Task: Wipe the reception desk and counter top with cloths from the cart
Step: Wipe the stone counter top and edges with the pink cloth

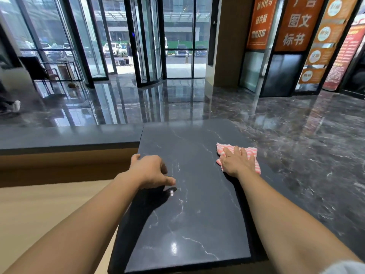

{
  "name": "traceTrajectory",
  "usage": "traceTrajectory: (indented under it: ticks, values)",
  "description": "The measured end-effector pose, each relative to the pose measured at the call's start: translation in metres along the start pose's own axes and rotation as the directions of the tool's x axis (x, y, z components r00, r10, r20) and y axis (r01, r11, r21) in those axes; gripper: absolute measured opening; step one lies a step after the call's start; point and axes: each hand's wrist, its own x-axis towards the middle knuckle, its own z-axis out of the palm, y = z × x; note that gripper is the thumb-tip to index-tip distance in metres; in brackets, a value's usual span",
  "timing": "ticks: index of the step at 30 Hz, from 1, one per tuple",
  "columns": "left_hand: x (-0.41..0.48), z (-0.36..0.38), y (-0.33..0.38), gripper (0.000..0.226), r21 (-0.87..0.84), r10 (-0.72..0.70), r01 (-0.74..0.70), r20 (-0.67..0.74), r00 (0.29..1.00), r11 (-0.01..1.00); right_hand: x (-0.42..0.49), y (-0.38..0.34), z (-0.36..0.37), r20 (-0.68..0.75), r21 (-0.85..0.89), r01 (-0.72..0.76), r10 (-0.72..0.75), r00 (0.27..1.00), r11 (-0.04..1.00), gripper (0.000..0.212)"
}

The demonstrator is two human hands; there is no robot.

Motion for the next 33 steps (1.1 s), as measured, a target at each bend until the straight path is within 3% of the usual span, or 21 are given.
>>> traceTrajectory:
  ticks: [3, 5, 7, 10, 11, 13, 18, 24, 29, 33]
  values:
    - [0.016, 0.008, -0.026, 0.054, -0.290, -0.112, 0.081, -0.094, 0.989, 0.954, 0.033, -0.019, 0.001, -0.011, -0.003, 0.021, -0.021, 1.000, 1.000, 0.054]
    - [0.020, 0.013, -0.037, 0.063, -0.554, -0.238, 0.121, -0.145, 0.960, 0.824, 0.053, -0.031, 0.001, -0.013, 0.000, 0.031, -0.031, 0.999, 1.000, 0.053]
    - [0.021, 0.015, -0.044, 0.066, -0.752, -0.362, 0.159, -0.111, 0.926, 0.639, 0.069, -0.045, 0.002, -0.008, -0.003, 0.038, -0.038, 0.999, 0.999, 0.054]
    - [0.027, 0.020, -0.058, 0.073, -0.937, -0.441, 0.279, 0.165, 0.882, 0.209, 0.087, -0.070, 0.003, -0.008, -0.001, 0.043, -0.043, 0.999, 0.999, 0.055]
    - [0.027, 0.018, -0.061, 0.073, -0.945, -0.423, 0.308, 0.237, 0.875, 0.107, 0.092, -0.080, 0.003, -0.011, 0.004, 0.047, -0.047, 0.999, 0.999, 0.055]
    - [0.026, 0.014, -0.061, 0.060, -0.948, -0.382, 0.317, 0.292, 0.877, 0.003, 0.098, -0.103, 0.004, -0.009, 0.016, 0.074, -0.073, 0.997, 0.997, 0.056]
    - [0.021, 0.012, -0.052, 0.059, -0.957, -0.313, 0.281, 0.287, 0.905, -0.063, 0.086, -0.184, 0.016, 0.008, -0.006, 0.279, -0.279, 0.960, 0.960, 0.064]
    - [0.027, 0.016, -0.058, 0.059, -0.963, -0.353, 0.239, 0.269, 0.896, -0.127, 0.036, -0.262, 0.036, 0.044, 0.020, 0.533, -0.533, 0.845, 0.846, 0.057]
    - [0.036, 0.018, -0.066, 0.065, -0.957, -0.368, 0.220, 0.277, 0.887, -0.191, 0.013, -0.262, 0.044, 0.084, -0.029, 0.642, -0.638, 0.765, 0.766, 0.053]
    - [0.030, 0.016, -0.060, 0.048, -0.961, -0.423, 0.253, 0.278, 0.863, -0.115, 0.019, -0.236, 0.039, 0.053, -0.020, 0.651, -0.650, 0.758, 0.759, 0.052]
